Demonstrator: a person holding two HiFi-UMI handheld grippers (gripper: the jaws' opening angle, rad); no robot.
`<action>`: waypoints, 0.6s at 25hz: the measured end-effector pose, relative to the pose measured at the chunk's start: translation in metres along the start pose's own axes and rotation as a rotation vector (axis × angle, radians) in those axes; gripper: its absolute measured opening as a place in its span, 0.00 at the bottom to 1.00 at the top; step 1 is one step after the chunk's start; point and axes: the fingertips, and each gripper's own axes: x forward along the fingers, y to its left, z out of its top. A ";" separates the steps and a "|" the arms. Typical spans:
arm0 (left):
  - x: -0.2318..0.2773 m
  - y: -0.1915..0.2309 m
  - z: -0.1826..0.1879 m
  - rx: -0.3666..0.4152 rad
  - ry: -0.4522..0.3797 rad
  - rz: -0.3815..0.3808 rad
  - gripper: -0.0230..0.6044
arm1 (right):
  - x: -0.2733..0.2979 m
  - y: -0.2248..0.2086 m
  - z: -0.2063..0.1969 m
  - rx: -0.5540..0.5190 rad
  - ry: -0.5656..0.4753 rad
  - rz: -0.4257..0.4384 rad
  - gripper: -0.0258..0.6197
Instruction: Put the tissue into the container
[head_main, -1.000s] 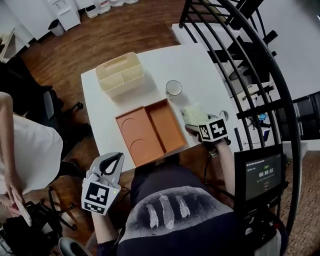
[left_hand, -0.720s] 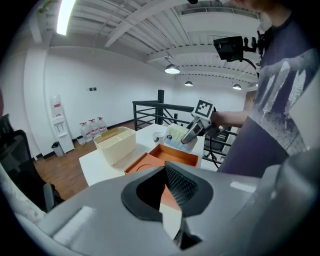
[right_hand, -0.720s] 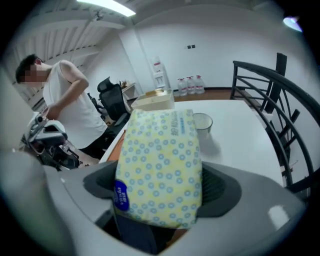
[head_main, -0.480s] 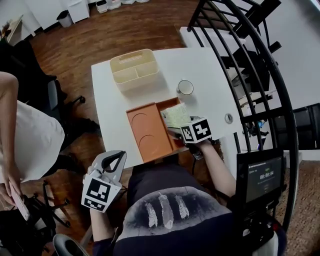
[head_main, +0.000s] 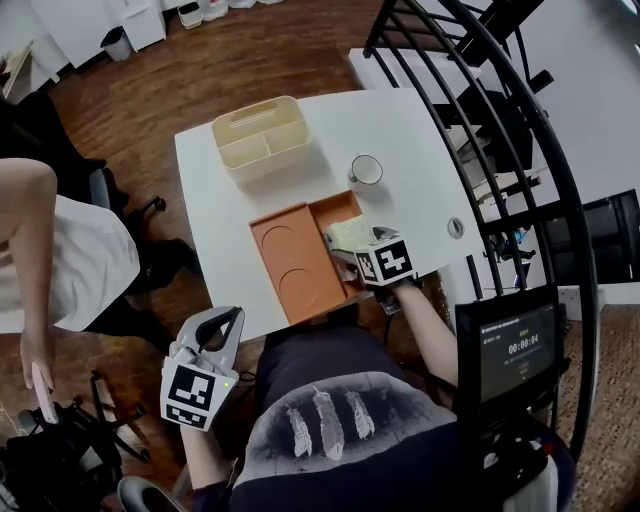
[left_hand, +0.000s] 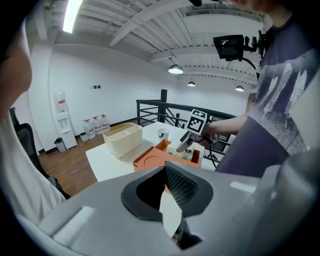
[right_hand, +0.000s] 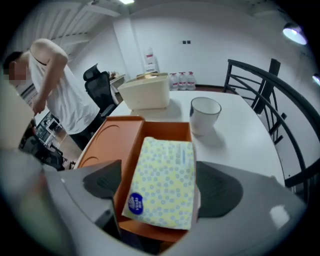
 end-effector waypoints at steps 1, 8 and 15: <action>0.001 -0.001 0.002 0.009 0.001 -0.003 0.06 | -0.009 0.002 0.005 -0.023 -0.017 0.013 0.77; 0.016 -0.016 0.023 0.050 0.002 -0.016 0.06 | -0.102 0.023 0.053 -0.185 -0.194 0.156 0.55; 0.035 -0.050 0.042 0.053 0.002 -0.004 0.06 | -0.170 0.038 0.064 -0.289 -0.336 0.367 0.04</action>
